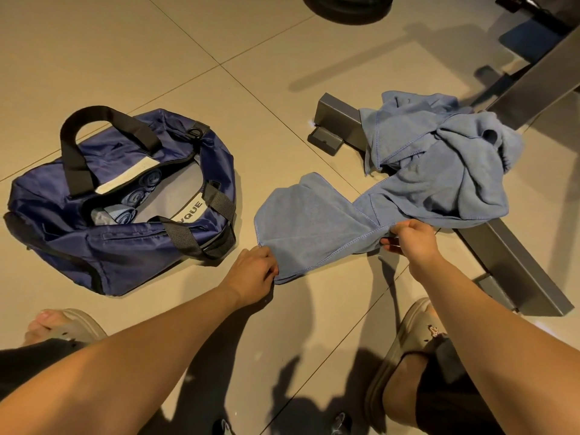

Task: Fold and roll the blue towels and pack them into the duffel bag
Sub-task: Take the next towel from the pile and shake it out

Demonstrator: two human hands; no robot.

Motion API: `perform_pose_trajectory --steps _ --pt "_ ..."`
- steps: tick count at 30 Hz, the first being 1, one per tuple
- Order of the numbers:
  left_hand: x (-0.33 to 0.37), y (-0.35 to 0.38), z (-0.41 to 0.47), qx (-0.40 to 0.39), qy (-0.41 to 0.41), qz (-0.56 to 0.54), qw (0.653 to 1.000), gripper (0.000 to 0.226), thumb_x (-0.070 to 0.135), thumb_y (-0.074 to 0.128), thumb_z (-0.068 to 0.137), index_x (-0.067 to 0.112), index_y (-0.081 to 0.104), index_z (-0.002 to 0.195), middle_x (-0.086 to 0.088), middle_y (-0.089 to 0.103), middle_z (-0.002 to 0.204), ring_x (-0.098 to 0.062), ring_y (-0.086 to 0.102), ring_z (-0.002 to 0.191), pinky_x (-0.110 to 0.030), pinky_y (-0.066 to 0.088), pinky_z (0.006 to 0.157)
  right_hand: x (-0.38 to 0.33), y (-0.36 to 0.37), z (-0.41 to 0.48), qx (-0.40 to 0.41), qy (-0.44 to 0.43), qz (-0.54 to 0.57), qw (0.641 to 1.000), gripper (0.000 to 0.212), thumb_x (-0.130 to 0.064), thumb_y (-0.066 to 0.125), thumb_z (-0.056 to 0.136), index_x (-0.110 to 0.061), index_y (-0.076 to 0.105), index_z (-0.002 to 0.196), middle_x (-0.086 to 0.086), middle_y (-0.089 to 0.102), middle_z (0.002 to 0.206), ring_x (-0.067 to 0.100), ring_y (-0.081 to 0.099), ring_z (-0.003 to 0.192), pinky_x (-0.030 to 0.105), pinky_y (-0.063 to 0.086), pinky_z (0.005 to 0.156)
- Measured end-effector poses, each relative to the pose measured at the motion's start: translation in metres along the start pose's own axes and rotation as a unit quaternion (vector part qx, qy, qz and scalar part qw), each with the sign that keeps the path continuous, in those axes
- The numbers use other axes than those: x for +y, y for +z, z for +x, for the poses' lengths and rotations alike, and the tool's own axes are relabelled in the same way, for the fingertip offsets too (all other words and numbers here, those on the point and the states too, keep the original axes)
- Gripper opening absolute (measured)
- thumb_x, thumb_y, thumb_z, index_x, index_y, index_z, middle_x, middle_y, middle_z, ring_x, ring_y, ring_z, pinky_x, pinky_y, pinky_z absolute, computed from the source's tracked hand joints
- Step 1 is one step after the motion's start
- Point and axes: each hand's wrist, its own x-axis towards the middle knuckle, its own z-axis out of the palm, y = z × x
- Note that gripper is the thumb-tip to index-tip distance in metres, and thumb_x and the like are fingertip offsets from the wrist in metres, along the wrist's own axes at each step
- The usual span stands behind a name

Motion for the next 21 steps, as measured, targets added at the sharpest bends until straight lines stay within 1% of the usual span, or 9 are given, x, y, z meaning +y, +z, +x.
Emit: perform_pose_trajectory --steps 2,3,6,8,13,16,18,19,21 --pt "-0.002 0.002 -0.004 0.010 0.020 0.013 1.000 0.014 0.023 0.064 0.093 0.023 0.073 0.104 0.003 0.060 0.110 -0.019 0.053 0.105 -0.030 0.038 0.091 0.000 0.000 0.001 0.001 0.001 0.002 1.000 0.014 0.002 0.049 0.097 -0.005 0.055 0.086 0.016 0.061 0.087 0.031 0.066 0.081 0.045 0.059 0.083" --pt "-0.001 0.003 -0.006 0.013 0.029 0.024 0.999 0.015 0.028 0.066 0.092 0.024 0.072 0.105 0.004 0.059 0.111 -0.018 0.053 0.106 -0.030 0.038 0.091 0.000 0.000 0.001 0.001 0.002 0.003 1.000 0.014 0.002 0.049 0.097 -0.005 0.055 0.086 0.015 0.061 0.086 0.031 0.066 0.081 0.046 0.059 0.084" --pt "0.001 0.005 -0.008 0.005 0.047 0.060 0.997 0.028 0.046 0.071 0.085 0.028 0.064 0.105 0.006 0.057 0.112 -0.017 0.051 0.108 -0.032 0.039 0.092 0.000 0.001 0.002 0.002 0.004 0.007 1.000 0.017 0.002 0.050 0.096 -0.007 0.055 0.082 0.014 0.062 0.083 0.032 0.066 0.082 0.047 0.059 0.086" --pt "0.001 0.007 -0.009 0.007 0.051 0.070 0.996 0.030 0.049 0.071 0.085 0.029 0.063 0.106 0.005 0.056 0.114 -0.018 0.051 0.108 -0.033 0.040 0.092 0.000 0.001 0.001 0.001 0.003 0.010 1.000 0.019 0.003 0.050 0.096 -0.007 0.054 0.081 0.014 0.061 0.083 0.032 0.065 0.082 0.048 0.058 0.087" --pt "0.001 0.012 -0.007 0.033 0.052 0.087 0.994 0.025 0.046 0.070 0.090 0.027 0.072 0.106 0.002 0.061 0.113 -0.021 0.056 0.104 -0.034 0.043 0.088 0.001 0.000 0.001 -0.002 -0.001 0.017 1.000 0.017 0.002 0.052 0.095 -0.008 0.055 0.081 0.018 0.062 0.088 0.033 0.065 0.081 0.050 0.058 0.087" --pt "0.005 0.014 -0.004 0.049 0.052 0.090 0.993 0.015 0.034 0.077 0.086 0.024 0.075 0.098 -0.001 0.064 0.102 -0.023 0.059 0.094 -0.035 0.045 0.080 0.001 -0.002 0.000 -0.007 -0.002 0.027 1.000 0.016 0.000 0.054 0.096 -0.008 0.058 0.083 0.016 0.065 0.087 0.030 0.066 0.081 0.044 0.059 0.082" --pt "0.005 0.014 -0.002 0.053 0.053 0.095 0.993 0.010 0.027 0.079 0.083 0.022 0.076 0.091 -0.001 0.063 0.094 -0.023 0.058 0.088 -0.035 0.043 0.075 0.000 -0.005 -0.001 -0.011 -0.002 0.037 0.999 0.016 0.001 0.055 0.095 -0.008 0.060 0.083 0.015 0.066 0.087 0.029 0.066 0.079 0.036 0.059 0.071" --pt "0.006 0.013 -0.001 0.053 0.054 0.101 0.992 0.008 0.026 0.078 0.083 0.022 0.076 0.090 0.000 0.063 0.092 -0.022 0.058 0.086 -0.034 0.043 0.074 -0.001 -0.006 -0.002 -0.012 -0.003 0.039 0.999 0.016 0.001 0.056 0.095 -0.008 0.060 0.083 0.014 0.067 0.086 0.028 0.066 0.078 0.033 0.057 0.067" --pt "0.009 0.009 0.001 0.039 0.058 0.114 0.991 0.008 0.028 0.073 0.085 0.023 0.077 0.090 0.001 0.062 0.091 -0.020 0.057 0.088 -0.033 0.041 0.076 -0.001 -0.008 -0.002 -0.013 -0.007 0.045 0.999 0.016 0.002 0.057 0.093 -0.008 0.061 0.082 0.012 0.066 0.083 0.027 0.065 0.075 0.031 0.054 0.067"
